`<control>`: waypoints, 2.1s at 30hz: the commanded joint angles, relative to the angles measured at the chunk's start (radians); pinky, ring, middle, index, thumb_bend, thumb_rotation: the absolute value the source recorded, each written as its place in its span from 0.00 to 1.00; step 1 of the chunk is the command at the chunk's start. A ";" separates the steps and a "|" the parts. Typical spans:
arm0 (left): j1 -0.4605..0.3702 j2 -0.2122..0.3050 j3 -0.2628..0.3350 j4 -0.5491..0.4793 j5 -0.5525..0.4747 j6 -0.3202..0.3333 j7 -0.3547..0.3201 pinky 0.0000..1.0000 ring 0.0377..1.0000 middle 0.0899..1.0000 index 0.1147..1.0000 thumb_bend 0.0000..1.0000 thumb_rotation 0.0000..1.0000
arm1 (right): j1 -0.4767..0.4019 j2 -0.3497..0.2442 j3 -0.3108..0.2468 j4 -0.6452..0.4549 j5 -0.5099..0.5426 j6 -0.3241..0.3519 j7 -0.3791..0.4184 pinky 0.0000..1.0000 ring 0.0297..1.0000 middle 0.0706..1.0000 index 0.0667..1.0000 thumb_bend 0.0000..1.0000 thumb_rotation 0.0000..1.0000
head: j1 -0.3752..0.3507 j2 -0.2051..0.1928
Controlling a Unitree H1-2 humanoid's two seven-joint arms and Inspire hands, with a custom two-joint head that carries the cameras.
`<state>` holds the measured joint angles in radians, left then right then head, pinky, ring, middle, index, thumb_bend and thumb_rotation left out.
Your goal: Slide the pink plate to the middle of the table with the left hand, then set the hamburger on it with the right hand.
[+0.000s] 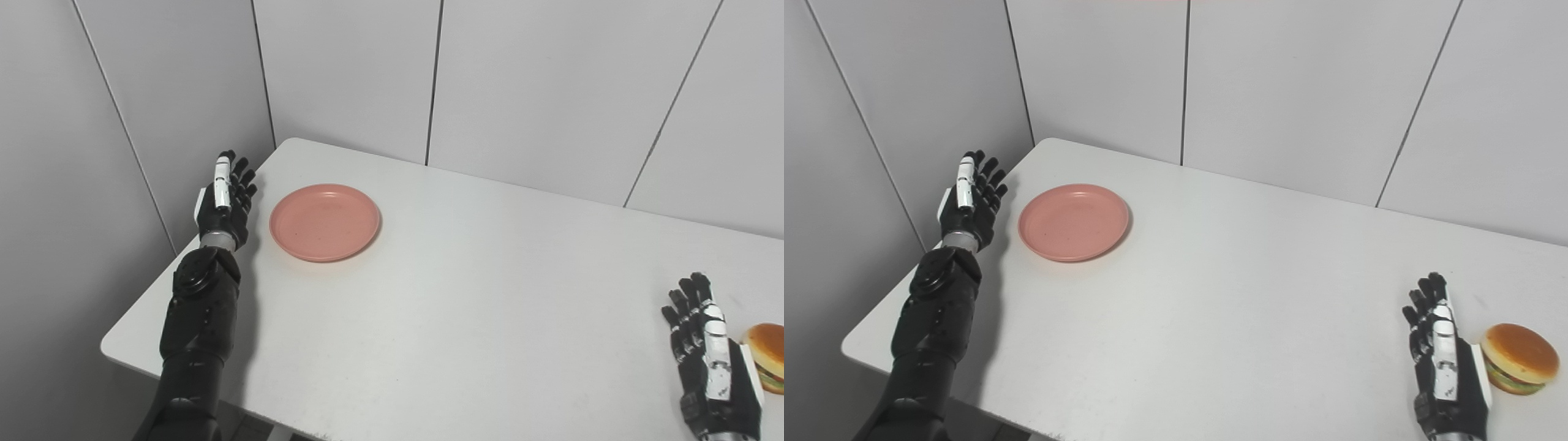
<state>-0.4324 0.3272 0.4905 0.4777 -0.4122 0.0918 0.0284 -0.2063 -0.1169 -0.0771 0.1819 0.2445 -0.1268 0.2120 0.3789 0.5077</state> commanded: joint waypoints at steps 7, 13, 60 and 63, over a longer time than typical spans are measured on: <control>-0.053 0.056 0.001 0.095 -0.012 -0.077 -0.068 1.00 0.99 0.98 0.98 0.34 1.00 | 0.038 0.006 0.002 0.026 0.015 0.014 0.010 1.00 1.00 1.00 1.00 0.16 1.00 | -0.001 0.003; -0.066 0.058 -0.010 0.165 -0.002 -0.088 -0.071 1.00 0.97 0.96 0.95 0.35 1.00 | 0.038 0.009 0.003 0.024 0.016 0.017 0.010 1.00 1.00 1.00 1.00 0.16 1.00 | -0.003 0.005; -0.016 -0.176 -0.199 -0.010 -0.050 0.108 -0.132 0.97 0.95 0.94 0.94 0.34 1.00 | 0.055 0.027 0.039 -0.034 -0.060 0.044 -0.046 0.99 0.98 0.97 0.98 0.24 1.00 | -0.122 0.080; -0.015 -0.183 -0.205 -0.023 -0.050 0.119 -0.140 0.96 0.94 0.95 0.94 0.34 1.00 | 0.054 0.028 0.043 -0.032 -0.065 0.041 -0.046 1.00 0.98 0.97 0.98 0.26 1.00 | -0.135 0.086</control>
<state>-0.4503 0.1494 0.2947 0.4577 -0.4568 0.1704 -0.1047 -0.1814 -0.1055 -0.0392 0.1288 0.1774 -0.0914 0.1669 0.2440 0.5951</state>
